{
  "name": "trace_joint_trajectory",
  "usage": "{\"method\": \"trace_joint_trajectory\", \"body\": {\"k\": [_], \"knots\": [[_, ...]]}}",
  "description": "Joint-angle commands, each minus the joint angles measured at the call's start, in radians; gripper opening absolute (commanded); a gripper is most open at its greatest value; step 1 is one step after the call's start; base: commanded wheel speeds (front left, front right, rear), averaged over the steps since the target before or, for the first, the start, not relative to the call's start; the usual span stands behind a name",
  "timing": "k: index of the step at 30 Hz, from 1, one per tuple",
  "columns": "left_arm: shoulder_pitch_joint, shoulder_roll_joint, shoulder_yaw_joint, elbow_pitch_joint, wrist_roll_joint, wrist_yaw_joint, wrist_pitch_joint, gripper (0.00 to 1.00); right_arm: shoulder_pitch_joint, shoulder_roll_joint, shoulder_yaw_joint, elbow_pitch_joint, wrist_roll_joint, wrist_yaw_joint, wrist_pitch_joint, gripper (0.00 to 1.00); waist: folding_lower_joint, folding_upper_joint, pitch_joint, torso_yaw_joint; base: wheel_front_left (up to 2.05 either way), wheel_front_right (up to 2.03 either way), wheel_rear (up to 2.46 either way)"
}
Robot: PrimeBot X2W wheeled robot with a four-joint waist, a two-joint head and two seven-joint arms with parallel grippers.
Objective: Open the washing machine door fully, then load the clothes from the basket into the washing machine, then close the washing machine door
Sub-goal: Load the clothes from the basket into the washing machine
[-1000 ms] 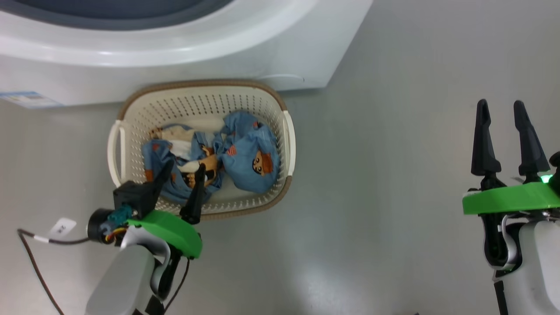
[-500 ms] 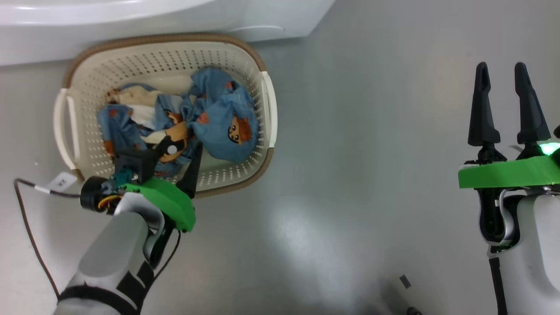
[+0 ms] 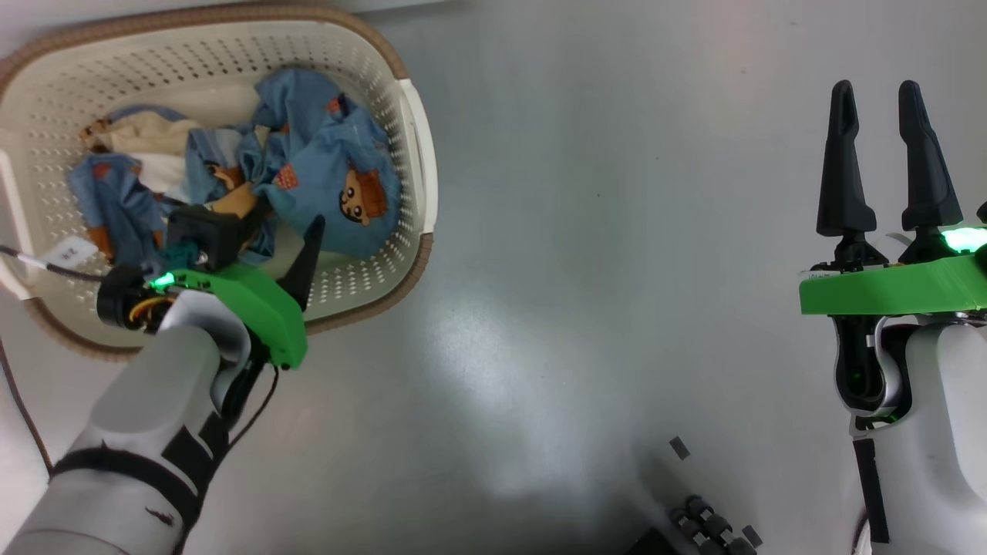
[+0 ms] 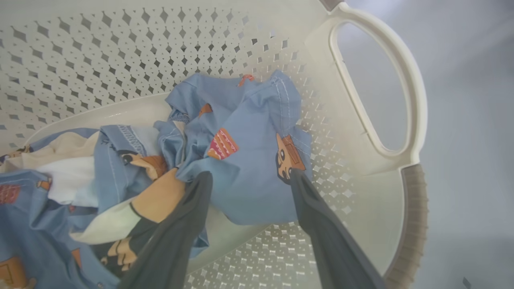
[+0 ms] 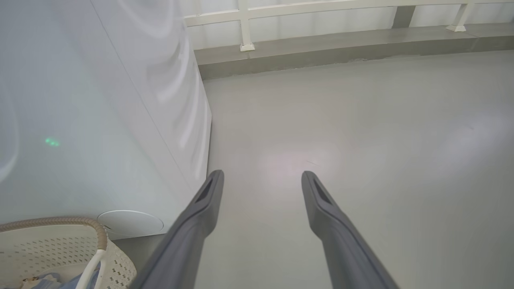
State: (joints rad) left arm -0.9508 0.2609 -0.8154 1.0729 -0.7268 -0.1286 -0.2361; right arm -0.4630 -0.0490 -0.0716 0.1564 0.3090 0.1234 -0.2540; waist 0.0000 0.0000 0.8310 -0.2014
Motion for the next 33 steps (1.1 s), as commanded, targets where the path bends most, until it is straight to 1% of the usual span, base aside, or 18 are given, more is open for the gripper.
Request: {"method": "trace_joint_trajectory", "body": {"k": [1,6,11,19,22,31,32,33], "knots": [[-0.004,0.029,0.010,-0.003,-0.014,-0.002,0.000,1.00,0.013,-0.001,0.017,-0.025,0.008,0.007,-0.008,1.00,0.0000,0.0000,0.017,-0.014,0.00,0.00,0.00],[-0.047,0.045,-0.052,-0.002,-0.094,-0.002,0.014,1.00,0.010,-0.001,0.027,-0.029,0.015,0.007,-0.008,1.00,0.0000,0.0000,0.033,-0.025,0.00,0.00,0.00],[-0.088,0.067,-0.099,0.022,-0.147,-0.002,0.014,1.00,0.009,-0.001,0.043,-0.039,0.027,0.007,-0.008,1.00,0.0000,0.0000,0.050,-0.043,0.00,0.00,0.00],[-0.144,0.085,-0.172,0.063,-0.189,-0.002,0.009,1.00,0.006,-0.001,0.062,-0.047,0.034,0.007,-0.008,1.00,0.0000,0.0000,0.070,-0.067,0.00,0.00,0.00],[-0.153,0.084,-0.194,0.069,-0.211,-0.002,0.016,1.00,0.009,-0.001,0.068,-0.052,0.034,0.007,-0.008,1.00,0.0000,0.0000,0.074,-0.071,0.00,0.00,0.00],[-0.167,0.092,-0.273,0.052,-0.266,-0.002,0.041,1.00,0.012,-0.001,0.083,-0.057,0.036,0.007,-0.008,1.00,0.0000,0.0000,0.081,-0.085,0.00,0.00,0.00],[-0.167,0.093,-0.283,0.048,-0.272,-0.002,0.045,0.70,0.012,-0.001,0.084,-0.057,0.036,0.007,-0.008,1.00,0.0000,0.0000,0.081,-0.086,0.00,0.00,0.00],[-0.168,0.094,-0.291,0.046,-0.280,-0.002,0.047,0.45,0.012,-0.001,0.084,-0.057,0.036,0.007,-0.008,1.00,0.0000,0.0000,0.080,-0.086,0.00,0.00,0.00]]}}
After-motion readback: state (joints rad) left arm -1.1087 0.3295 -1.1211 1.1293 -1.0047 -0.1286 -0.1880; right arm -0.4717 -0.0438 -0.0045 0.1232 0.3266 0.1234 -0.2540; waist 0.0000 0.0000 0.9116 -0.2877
